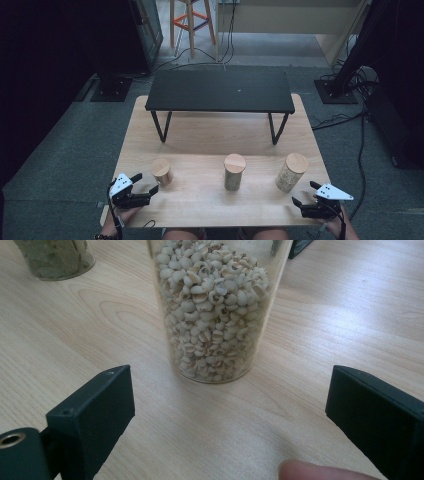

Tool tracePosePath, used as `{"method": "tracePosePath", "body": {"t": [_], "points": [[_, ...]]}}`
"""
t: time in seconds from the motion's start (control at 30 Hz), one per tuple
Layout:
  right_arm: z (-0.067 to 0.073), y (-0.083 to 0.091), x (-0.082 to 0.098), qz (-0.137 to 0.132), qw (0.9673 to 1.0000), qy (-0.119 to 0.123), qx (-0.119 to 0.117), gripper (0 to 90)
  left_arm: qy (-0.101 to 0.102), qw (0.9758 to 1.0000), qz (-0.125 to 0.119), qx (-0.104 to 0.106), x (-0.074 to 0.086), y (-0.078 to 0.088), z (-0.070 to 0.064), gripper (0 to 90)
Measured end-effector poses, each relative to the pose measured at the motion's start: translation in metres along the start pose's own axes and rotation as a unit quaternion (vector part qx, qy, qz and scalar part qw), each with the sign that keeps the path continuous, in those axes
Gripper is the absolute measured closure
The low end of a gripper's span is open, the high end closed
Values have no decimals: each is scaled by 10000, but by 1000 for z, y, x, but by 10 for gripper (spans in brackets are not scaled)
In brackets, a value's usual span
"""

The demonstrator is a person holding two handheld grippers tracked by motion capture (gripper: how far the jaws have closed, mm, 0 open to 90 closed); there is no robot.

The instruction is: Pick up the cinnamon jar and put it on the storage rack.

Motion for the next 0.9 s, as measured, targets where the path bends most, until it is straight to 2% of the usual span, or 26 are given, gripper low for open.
{"method": "tracePosePath", "body": {"t": [0.07,0.2,0.3,0.43,0.53,0.67,0.9], "points": [[1,-1,-1,39,10000,47,-12,52,15,10000,0,-25,0,0,0,109],[4,-4,-2,124,9998,133,11,52,-201,9998,62,-52,-6,1,-5,109],[4,-4,-2,125,9998,123,9,52,-280,9995,87,-96,-11,0,-7,109],[3,-3,-1,79,9999,73,22,52,-303,9995,115,-66,-21,-6,-9,109],[4,-3,-1,84,9999,89,41,52,-459,9987,213,-105,-30,-14,-16,109],[5,-4,-1,102,9999,128,37,52,-459,9982,322,-198,-34,-23,-20,109],[4,-3,0,75,9999,109,16,52,-482,9980,358,-188,-38,-31,-23,109]]}}
Point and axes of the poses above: each handheld gripper's, and its own axes: y roughly backward along the jaws, x roughly out of its underside, z roughly to its left, the point moved 7 cm from there along -y, roughly forward along the jaws, and after that the axes turned 11 degrees about -x, right-handed, at the moved point
